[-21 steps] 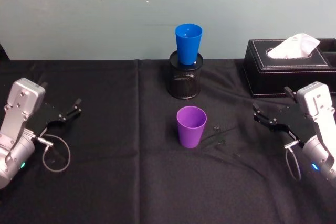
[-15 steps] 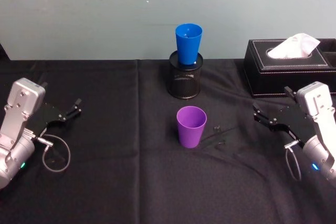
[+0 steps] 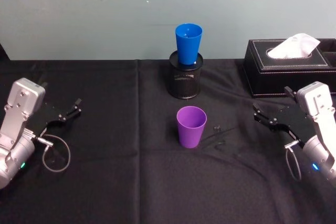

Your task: Pick up one cup with a gripper and tap it against the other cup.

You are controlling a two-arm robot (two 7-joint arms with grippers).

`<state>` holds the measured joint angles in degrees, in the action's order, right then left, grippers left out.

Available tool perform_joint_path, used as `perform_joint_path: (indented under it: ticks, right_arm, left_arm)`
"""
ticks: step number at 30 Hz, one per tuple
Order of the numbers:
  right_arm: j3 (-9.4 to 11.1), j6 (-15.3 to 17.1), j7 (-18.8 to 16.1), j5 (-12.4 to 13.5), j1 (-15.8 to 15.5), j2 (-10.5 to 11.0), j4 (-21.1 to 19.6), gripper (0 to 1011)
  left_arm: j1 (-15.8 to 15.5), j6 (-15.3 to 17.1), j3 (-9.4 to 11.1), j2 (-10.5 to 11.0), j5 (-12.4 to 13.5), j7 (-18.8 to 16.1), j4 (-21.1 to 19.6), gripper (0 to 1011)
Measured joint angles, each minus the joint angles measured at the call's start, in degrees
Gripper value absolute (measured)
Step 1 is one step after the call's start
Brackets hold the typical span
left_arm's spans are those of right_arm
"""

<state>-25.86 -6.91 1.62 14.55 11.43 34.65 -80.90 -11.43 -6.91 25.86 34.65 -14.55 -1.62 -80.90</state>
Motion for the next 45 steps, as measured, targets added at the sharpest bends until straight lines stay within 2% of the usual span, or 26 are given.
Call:
perform_joint_path:
  ticks: [29,35,38,45]
  right_arm:
    - [0.08,-0.04,-0.05,-0.04,0.00,-0.05,0.00,1002]
    - [1.80,-1.42,-0.22,-0.10,-0.48,-0.38,-1.58,1002]
    - [3.08,-1.67,-0.50,0.62,-1.49,-0.15,-3.61,1002]
    - [6.58,-2.38,-2.73,4.62,-5.97,1.26,-9.18,1002]
  left_arm:
    - [0.00,0.00,0.00,0.00,0.00,0.00,0.00,1000]
    - [0.00,0.00,0.00,0.00,0.00,0.00,0.00,1000]
    - [0.00,0.00,0.00,0.00,0.00,0.00,0.00,1000]
    - [0.00,0.00,0.00,0.00,0.00,0.00,0.00,1000]
